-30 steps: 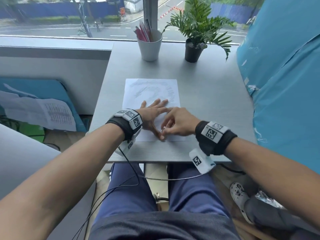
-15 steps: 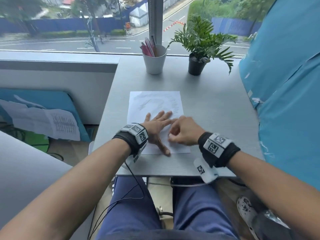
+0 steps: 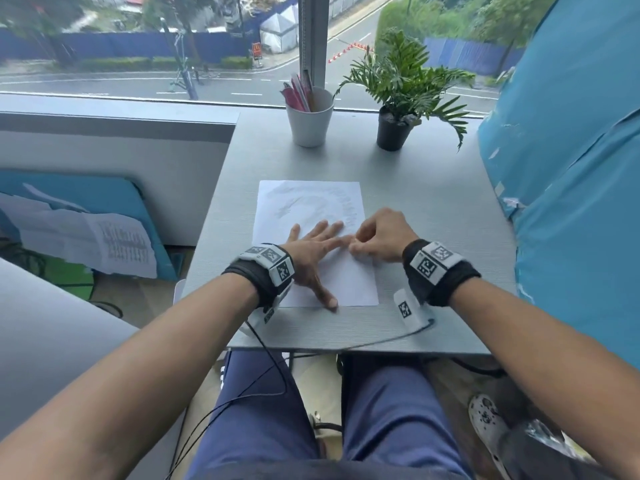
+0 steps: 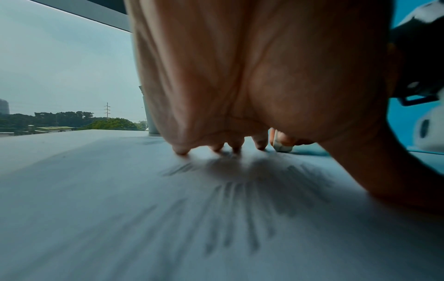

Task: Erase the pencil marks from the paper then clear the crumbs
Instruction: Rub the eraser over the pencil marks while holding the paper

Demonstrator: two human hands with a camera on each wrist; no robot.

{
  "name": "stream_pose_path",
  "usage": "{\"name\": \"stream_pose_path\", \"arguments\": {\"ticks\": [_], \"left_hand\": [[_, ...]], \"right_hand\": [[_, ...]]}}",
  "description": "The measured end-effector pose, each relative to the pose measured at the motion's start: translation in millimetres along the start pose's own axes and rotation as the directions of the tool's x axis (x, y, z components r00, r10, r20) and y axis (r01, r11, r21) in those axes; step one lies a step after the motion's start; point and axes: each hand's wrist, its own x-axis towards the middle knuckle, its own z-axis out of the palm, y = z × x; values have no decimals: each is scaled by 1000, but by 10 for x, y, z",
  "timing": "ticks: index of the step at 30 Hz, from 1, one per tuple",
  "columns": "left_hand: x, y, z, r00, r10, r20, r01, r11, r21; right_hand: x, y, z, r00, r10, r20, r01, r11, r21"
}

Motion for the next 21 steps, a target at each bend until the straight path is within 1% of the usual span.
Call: {"name": "stream_pose_path", "arguments": {"ticks": [1, 3, 4, 5, 6, 7, 8, 9, 10, 11, 12, 13, 15, 16, 17, 18, 19, 20, 21], "left_hand": [[8, -5, 10, 1000, -4, 4, 4, 1000, 10], [28, -16, 25, 1000, -3, 4, 2, 999, 41], [28, -25, 18, 1000, 1, 2, -1, 999, 40], [23, -34, 10, 1000, 5, 3, -5, 1000, 22], [15, -37, 6, 1000, 10, 2, -10, 1000, 3], [5, -33, 4, 1000, 13, -4, -13, 1000, -5], [4, -26, 6, 1000, 10, -8, -10, 1000, -5], [0, -18, 5, 1000, 3, -2, -3, 1000, 4], [9, -12, 5, 1000, -3, 6, 3, 1000, 20], [19, -8, 10, 1000, -8, 9, 7, 999, 38], [25, -6, 10, 1000, -10, 9, 10, 999, 46], [25, -11, 1, 1000, -11, 11, 10, 999, 38], [12, -13, -12, 1000, -7, 10, 7, 1000, 4], [-1, -6, -16, 1000, -13, 3, 13, 1000, 0], [-15, 7, -14, 1000, -30, 1, 30, 1000, 5], [-21, 22, -12, 999, -51, 9, 51, 999, 16], [-21, 33, -8, 997, -71, 18, 71, 997, 29], [-9, 39, -4, 996, -85, 25, 84, 996, 41], [0, 36, -3, 995, -90, 29, 89, 995, 49]], "right_hand": [[-78, -59, 94, 996, -51, 68, 52, 999, -6], [-289, -189, 273, 955, -139, 260, 147, 989, -12], [-275, -174, 242, 954, -127, 271, 134, 991, -5], [-154, -98, 161, 975, -78, 206, 81, 997, -2], [-44, -28, 52, 995, -18, 103, 16, 1000, 17], [25, 1, -35, 1000, 17, 9, -17, 1000, 20], [40, -6, -37, 999, 16, -32, -15, 1000, 10], [-18, -57, 33, 1000, -12, 12, 12, 1000, -3], [-120, -132, 148, 992, -65, 106, 68, 997, -23], [-260, -232, 248, 967, -112, 229, 124, 992, -39], [-320, -252, 293, 944, -136, 302, 152, 988, -31], [-265, -216, 236, 946, -120, 302, 138, 990, -40], [3, -65, 26, 993, -36, 110, 41, 998, -45], [85, -20, -60, 1000, -9, 19, 10, 999, -51], [97, -23, -62, 1000, -2, -15, 1, 998, -58], [31, -64, 6, 999, -30, 22, 31, 997, -67], [-82, -128, 118, 991, -83, 102, 91, 993, -79], [-237, -209, 226, 969, -132, 210, 150, 986, -72], [-320, -221, 284, 944, -158, 290, 179, 983, -47]]}}
